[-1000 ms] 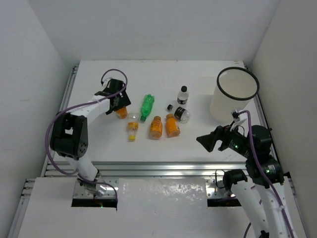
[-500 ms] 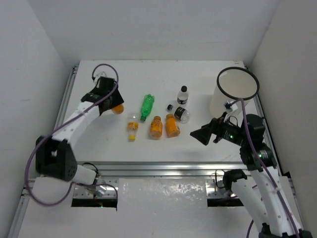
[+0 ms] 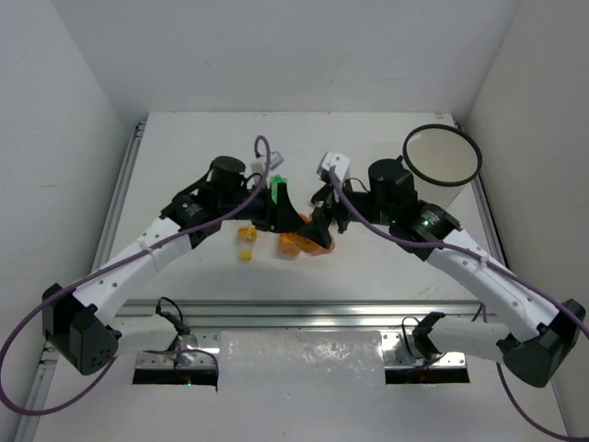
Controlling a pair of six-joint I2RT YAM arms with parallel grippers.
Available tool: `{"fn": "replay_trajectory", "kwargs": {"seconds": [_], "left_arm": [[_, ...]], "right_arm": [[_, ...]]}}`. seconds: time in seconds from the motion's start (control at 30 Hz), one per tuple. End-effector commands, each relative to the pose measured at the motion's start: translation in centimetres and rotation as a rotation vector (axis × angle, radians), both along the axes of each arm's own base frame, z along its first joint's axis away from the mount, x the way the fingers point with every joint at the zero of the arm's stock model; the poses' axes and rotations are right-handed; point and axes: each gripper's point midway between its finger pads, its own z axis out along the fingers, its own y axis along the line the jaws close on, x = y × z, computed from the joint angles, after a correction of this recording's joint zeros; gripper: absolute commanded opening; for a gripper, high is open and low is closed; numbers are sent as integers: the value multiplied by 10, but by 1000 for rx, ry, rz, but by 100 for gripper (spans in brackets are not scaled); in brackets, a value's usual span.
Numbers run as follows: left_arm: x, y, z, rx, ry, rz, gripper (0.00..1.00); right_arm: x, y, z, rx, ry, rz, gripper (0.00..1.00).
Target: Put the plastic bottles in the bin
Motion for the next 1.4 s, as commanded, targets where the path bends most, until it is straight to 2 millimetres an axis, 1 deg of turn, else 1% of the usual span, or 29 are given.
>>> {"fn": "replay_trajectory", "kwargs": {"seconds": [0.0,0.07,0.3,0.37,0.43,0.5,0.53,0.57,0.6,0.63,0.67,0.7,0.73,0.77,0.8,0.83,0.87,0.9,0.93,0.97,1.0,1.03,1.07,1.1,1.2,1.23,1.27,1.3,1.37], "left_arm": [[-28,-34,39,-126,-96,-199,0],[-27,-39,45,-148,-115,-211,0],[-17,-42,65,-179,-167,-177,0],[-17,-44,68,-193,-172,-185,0],[-22,-46,73,-219,-173,-210,0],[-23,-46,74,-222,-171,-212,1],[-21,-45,74,-219,-175,-201,24],[-21,-44,75,-219,-181,-194,40],[-15,-40,77,-208,-196,-147,54],[-10,-34,74,-179,-193,-96,89],[-3,-29,75,-152,-198,-36,99],[22,-5,72,-59,-199,169,100],[38,14,70,3,-199,309,100],[67,58,78,81,-236,608,100],[67,87,66,174,-201,740,100],[71,128,62,249,-206,949,100],[74,139,64,259,-218,1014,100],[71,150,57,296,-213,1045,100],[72,155,52,319,-214,1059,100],[74,157,40,346,-199,1059,100],[75,155,33,355,-188,1050,100],[77,153,26,368,-176,1039,100],[81,146,12,381,-155,1009,100],[82,143,4,395,-146,996,100],[89,137,-22,438,-103,977,100],[91,133,-36,459,-78,955,100],[93,131,-40,463,-74,947,100],[94,131,-46,474,-63,944,100],[96,129,-61,493,-44,926,100]], "right_arm": [[13,1,-18,-133,-101,19,99],[3,4,-28,-149,-70,54,99],[-31,7,-47,-179,40,201,98],[-31,8,-49,-159,39,194,98],[-28,10,-52,-134,16,179,87],[-21,9,-50,-117,-3,132,59],[-15,5,-49,-116,-20,92,10],[-6,4,-42,-98,-46,40,0],[0,0,-42,-93,-51,-10,0],[10,-7,-36,-95,-81,-79,0],[15,-12,-34,-105,-84,-125,0],[24,-19,-26,-110,-96,-188,0],[41,-42,-30,-175,-96,-342,0],[51,-58,-29,-196,-75,-452,0],[61,-86,-23,-216,-16,-591,0],[75,-111,-4,-190,16,-762,0],[79,-136,-21,-267,57,-837,0],[85,-153,-1,-224,90,-921,0],[89,-192,-13,-315,151,-1048,0],[94,-210,-1,-323,142,-1120,0],[97,-238,-2,-354,160,-1207,0],[102,-254,-2,-378,162,-1266,0],[107,-266,4,-371,158,-1306,0],[112,-287,6,-372,168,-1372,0],[133,-319,1,-416,194,-1460,3],[143,-326,-3,-444,205,-1479,20],[146,-334,-5,-453,214,-1503,58],[149,-338,-5,-458,214,-1530,99],[161,-342,0,-470,211,-1549,99]]}}
